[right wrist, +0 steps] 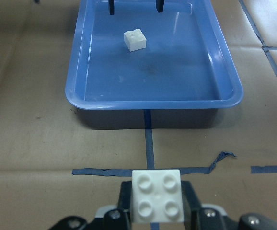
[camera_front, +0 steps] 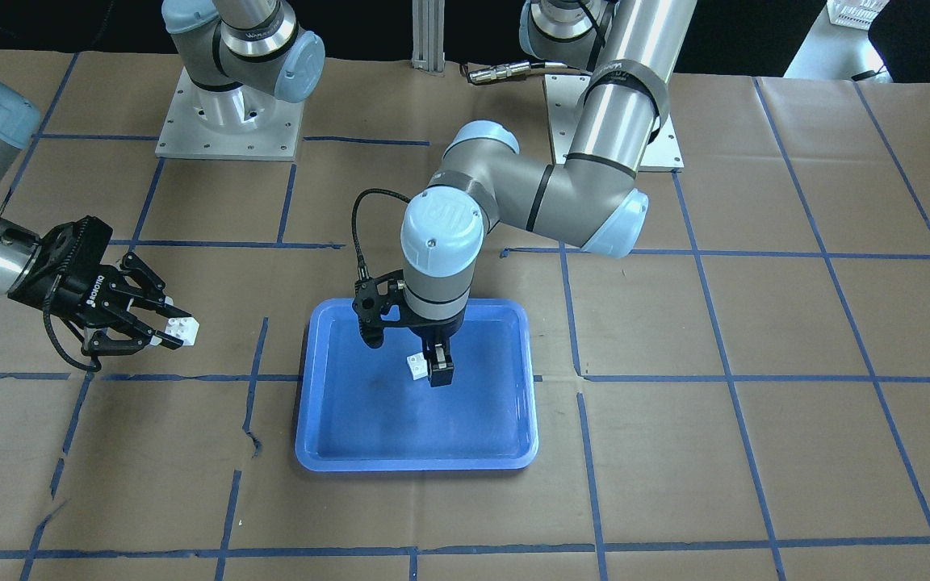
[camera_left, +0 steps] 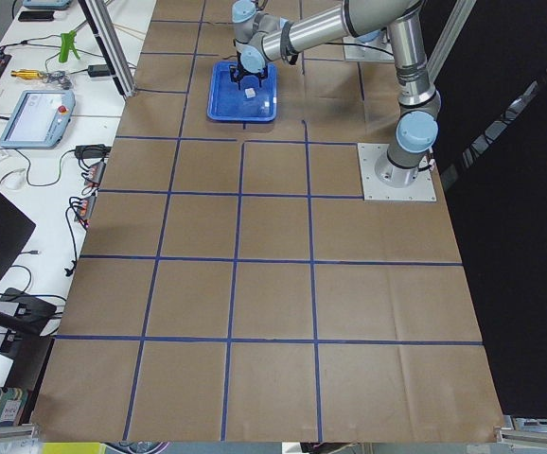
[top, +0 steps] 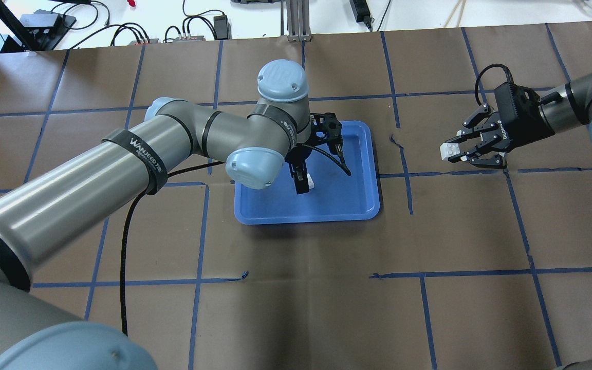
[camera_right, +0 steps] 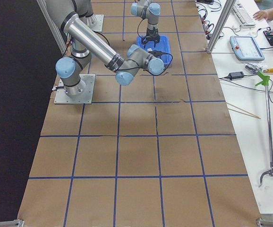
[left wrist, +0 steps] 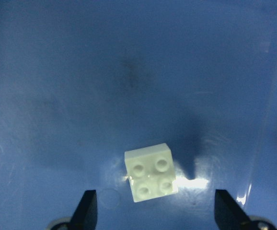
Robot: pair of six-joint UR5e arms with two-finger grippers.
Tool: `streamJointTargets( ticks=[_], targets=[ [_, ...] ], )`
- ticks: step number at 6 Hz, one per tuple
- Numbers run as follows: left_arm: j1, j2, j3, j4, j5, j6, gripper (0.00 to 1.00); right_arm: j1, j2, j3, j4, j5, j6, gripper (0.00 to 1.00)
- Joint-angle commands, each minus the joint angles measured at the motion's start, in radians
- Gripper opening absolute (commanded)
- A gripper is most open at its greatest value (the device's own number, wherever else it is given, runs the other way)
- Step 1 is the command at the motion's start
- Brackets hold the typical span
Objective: Assemble white blocks and place on blue tray
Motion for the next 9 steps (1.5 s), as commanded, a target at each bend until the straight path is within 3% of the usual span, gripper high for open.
streamJointTargets(
  ticks=[1, 2, 3, 6, 7, 9],
  targets=[
    [0.038, 0.102, 0.065, -0.16, 0.006, -0.072, 0.87, 0.019, 0.002, 0.006, -0.015, 0.005, 0.026, 0.32],
    [0.094, 0.151, 0.07, -0.193, 0.009, -0.156, 0.87, 0.059, 0.002, 0.026, -0.062, 0.006, 0.074, 0.32],
    [0.13, 0.209, 0.071, -0.229, 0.009, -0.333, 0.87, 0.131, 0.005, 0.06, -0.193, 0.006, 0.176, 0.32],
    [0.195, 0.401, 0.068, -0.442, 0.005, -0.789, 0.88, 0.277, 0.042, 0.109, -0.399, 0.008, 0.377, 0.32],
    [0.196, 0.447, 0.063, -0.458, -0.001, -0.934, 0.99, 0.323, 0.09, 0.109, -0.505, 0.008, 0.467, 0.32],
    [0.201, 0.481, 0.045, -0.458, -0.001, -1.026, 0.99, 0.427, 0.178, 0.107, -0.715, 0.002, 0.682, 0.32]
  ],
)
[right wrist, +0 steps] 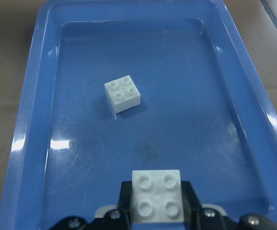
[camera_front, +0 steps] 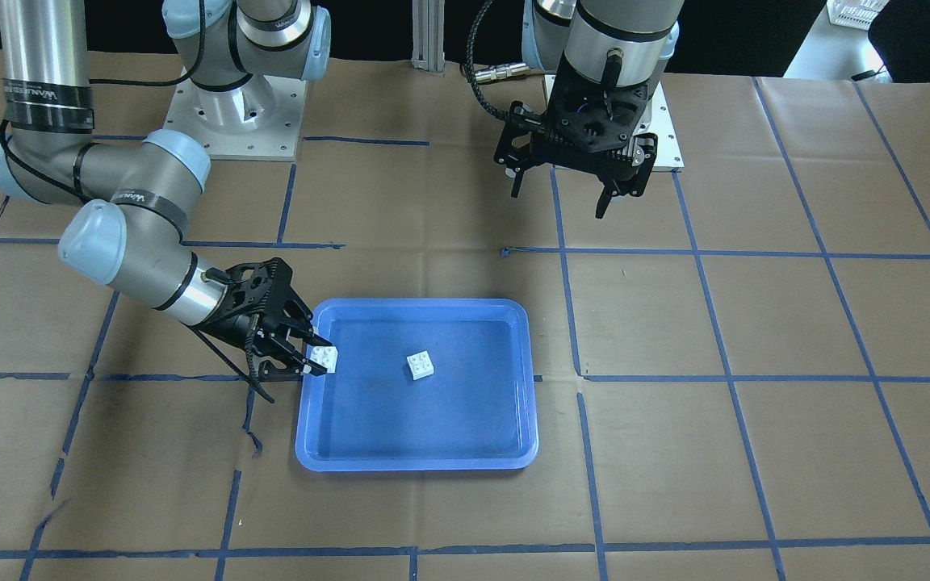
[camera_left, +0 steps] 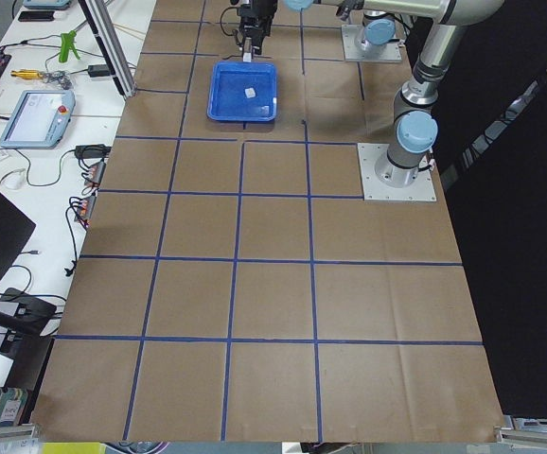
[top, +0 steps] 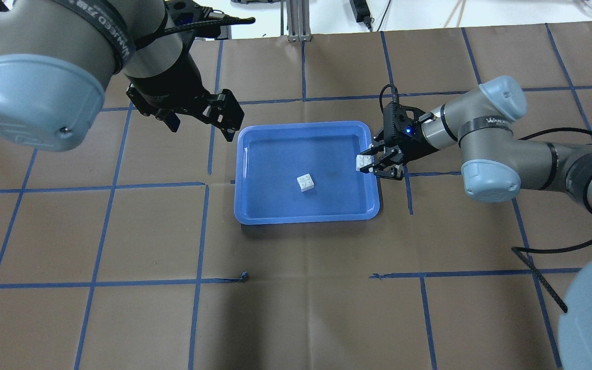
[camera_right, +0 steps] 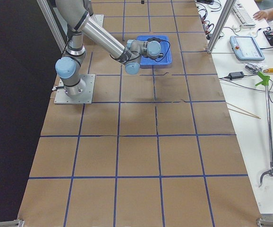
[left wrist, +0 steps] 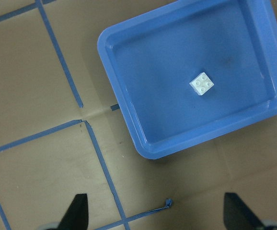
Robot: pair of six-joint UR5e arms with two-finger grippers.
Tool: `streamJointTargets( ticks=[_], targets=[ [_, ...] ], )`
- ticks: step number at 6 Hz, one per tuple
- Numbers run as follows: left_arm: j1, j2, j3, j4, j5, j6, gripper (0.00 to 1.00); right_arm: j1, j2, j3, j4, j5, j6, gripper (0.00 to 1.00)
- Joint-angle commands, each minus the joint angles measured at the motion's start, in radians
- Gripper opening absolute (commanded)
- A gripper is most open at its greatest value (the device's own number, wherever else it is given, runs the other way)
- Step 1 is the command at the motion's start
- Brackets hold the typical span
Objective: Assemble white blocks and place on blue tray
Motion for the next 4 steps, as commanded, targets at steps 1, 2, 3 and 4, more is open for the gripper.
streamJointTargets(
  ticks=[1, 2, 3, 4],
  targets=[
    [0.01, 0.013, -0.022, -0.025, 0.012, -0.048, 0.99, 0.076, 0.046, 0.001, -0.122, -0.009, 0.154, 0.32],
    [0.02, 0.015, -0.01, -0.037, 0.002, -0.05, 0.99, 0.093, 0.069, 0.001, -0.126, -0.013, 0.155, 0.32],
    [0.026, 0.015, -0.01, -0.038, -0.003, -0.05, 0.99, 0.107, 0.089, -0.001, -0.155, -0.016, 0.159, 0.32],
    [0.028, 0.015, -0.008, -0.041, 0.002, -0.05, 0.99, 0.116, 0.098, 0.001, -0.166, -0.014, 0.176, 0.32]
  ],
)
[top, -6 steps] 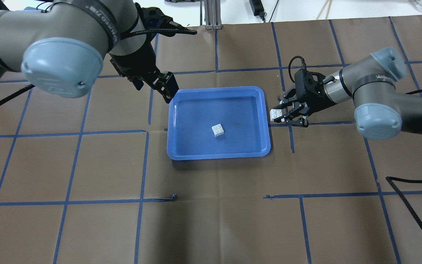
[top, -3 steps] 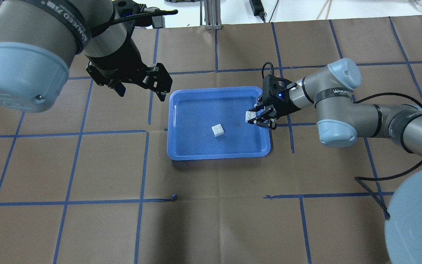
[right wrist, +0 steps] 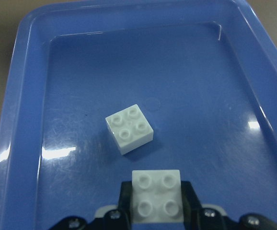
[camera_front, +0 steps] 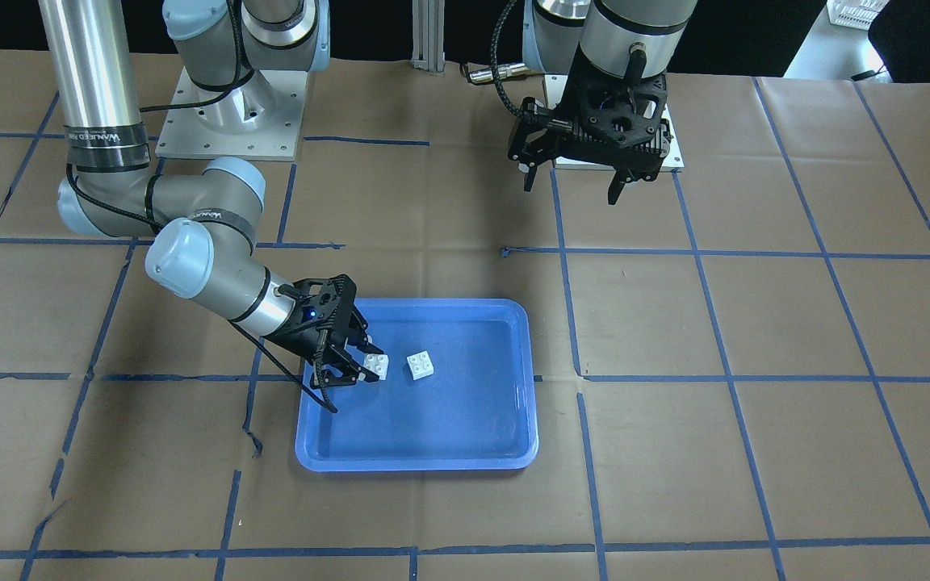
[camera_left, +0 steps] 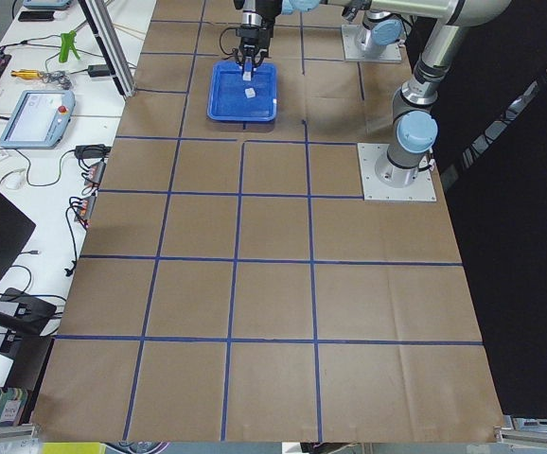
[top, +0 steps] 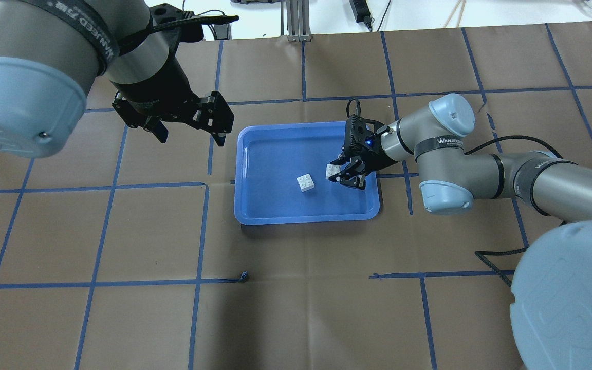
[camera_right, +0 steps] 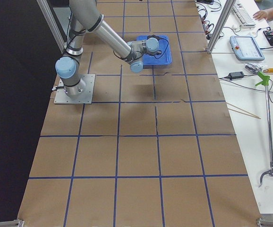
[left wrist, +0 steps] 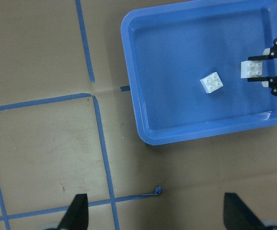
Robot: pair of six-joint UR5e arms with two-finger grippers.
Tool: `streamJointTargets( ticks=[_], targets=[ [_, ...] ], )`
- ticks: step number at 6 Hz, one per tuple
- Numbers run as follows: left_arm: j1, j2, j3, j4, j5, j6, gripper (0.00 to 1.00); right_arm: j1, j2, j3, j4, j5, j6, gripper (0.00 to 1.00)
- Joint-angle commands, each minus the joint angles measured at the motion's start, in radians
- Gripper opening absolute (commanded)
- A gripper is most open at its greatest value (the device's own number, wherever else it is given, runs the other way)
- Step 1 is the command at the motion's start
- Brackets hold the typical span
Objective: Assemble white blocks and place on blue tray
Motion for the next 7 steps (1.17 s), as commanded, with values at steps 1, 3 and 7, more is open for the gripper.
streamJointTargets(
  ticks=[1, 3, 7],
  targets=[
    [0.003, 0.005, 0.002, -0.006, 0.011, 0.0, 0.99, 0.023, 0.017, -0.001, -0.017, -0.002, 0.014, 0.32],
    [0.008, 0.014, 0.006, -0.043, 0.009, 0.001, 0.99, 0.039, 0.04, -0.001, -0.044, -0.002, 0.014, 0.32],
    [0.031, 0.015, 0.006, -0.043, 0.008, 0.001, 0.99, 0.054, 0.042, -0.001, -0.072, -0.009, 0.052, 0.32]
  ],
)
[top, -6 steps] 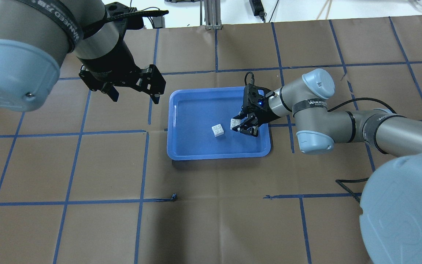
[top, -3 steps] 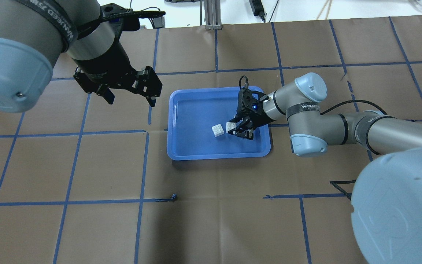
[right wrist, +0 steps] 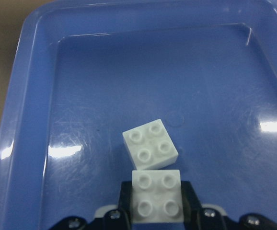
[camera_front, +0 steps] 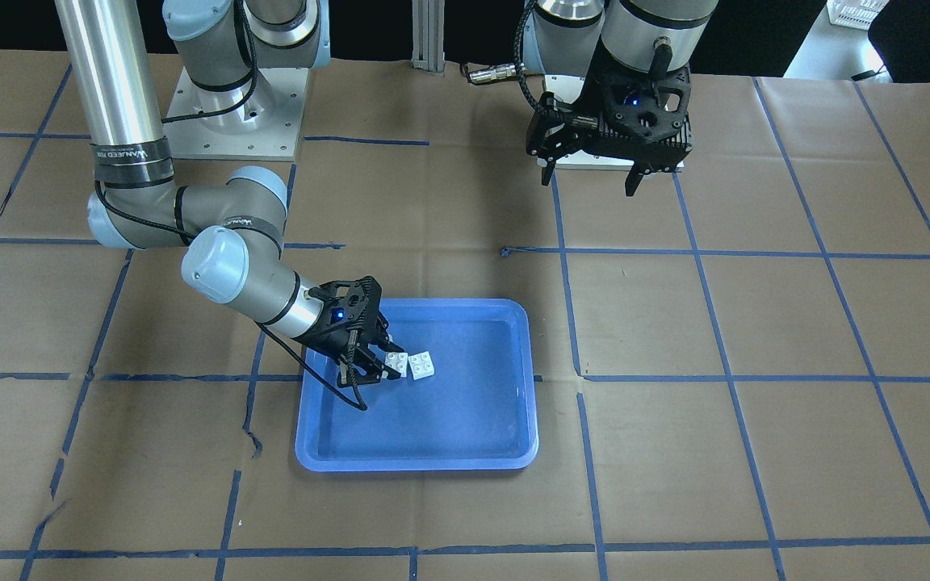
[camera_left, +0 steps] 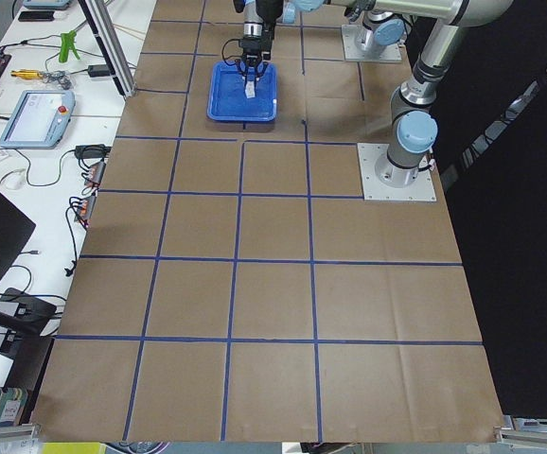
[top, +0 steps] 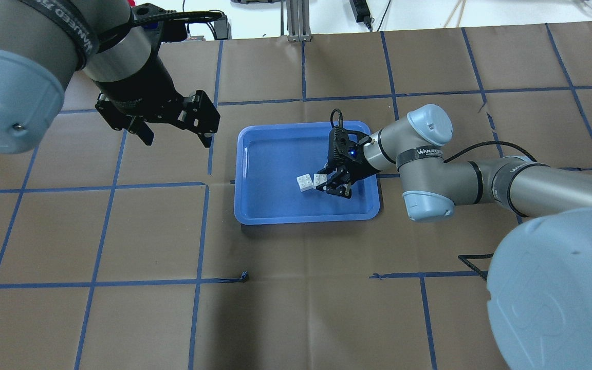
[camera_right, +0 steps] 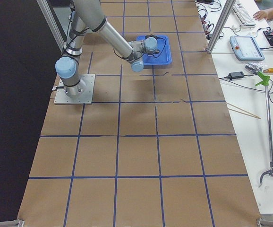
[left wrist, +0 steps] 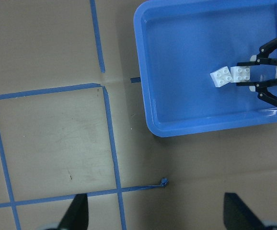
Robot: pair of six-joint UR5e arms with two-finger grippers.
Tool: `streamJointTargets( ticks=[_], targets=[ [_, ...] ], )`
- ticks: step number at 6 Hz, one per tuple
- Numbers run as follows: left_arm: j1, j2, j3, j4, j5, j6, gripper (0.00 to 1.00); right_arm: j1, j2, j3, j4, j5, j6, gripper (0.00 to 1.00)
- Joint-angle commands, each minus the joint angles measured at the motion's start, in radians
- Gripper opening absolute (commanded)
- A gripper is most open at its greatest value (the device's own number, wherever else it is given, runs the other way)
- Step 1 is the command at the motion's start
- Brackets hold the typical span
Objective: Assemble white blocks and place on blue tray
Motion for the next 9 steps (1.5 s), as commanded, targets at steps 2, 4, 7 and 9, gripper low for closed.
streamJointTargets(
  ticks=[2, 4, 7, 9],
  targets=[
    [0.001, 0.001, 0.001, 0.0, 0.002, 0.0, 0.99, 0.013, 0.009, 0.0, -0.02, -0.002, 0.023, 0.32],
    [0.001, 0.001, 0.001, 0.0, 0.0, 0.0, 0.99, 0.015, 0.009, 0.0, -0.02, -0.002, 0.023, 0.32],
    [-0.001, 0.001, 0.0, 0.0, 0.0, 0.0, 0.99, 0.029, 0.009, 0.0, -0.027, -0.002, 0.023, 0.32],
    [0.001, 0.001, 0.001, 0.0, 0.0, 0.0, 0.99, 0.029, 0.009, 0.0, -0.03, -0.003, 0.032, 0.32]
  ],
)
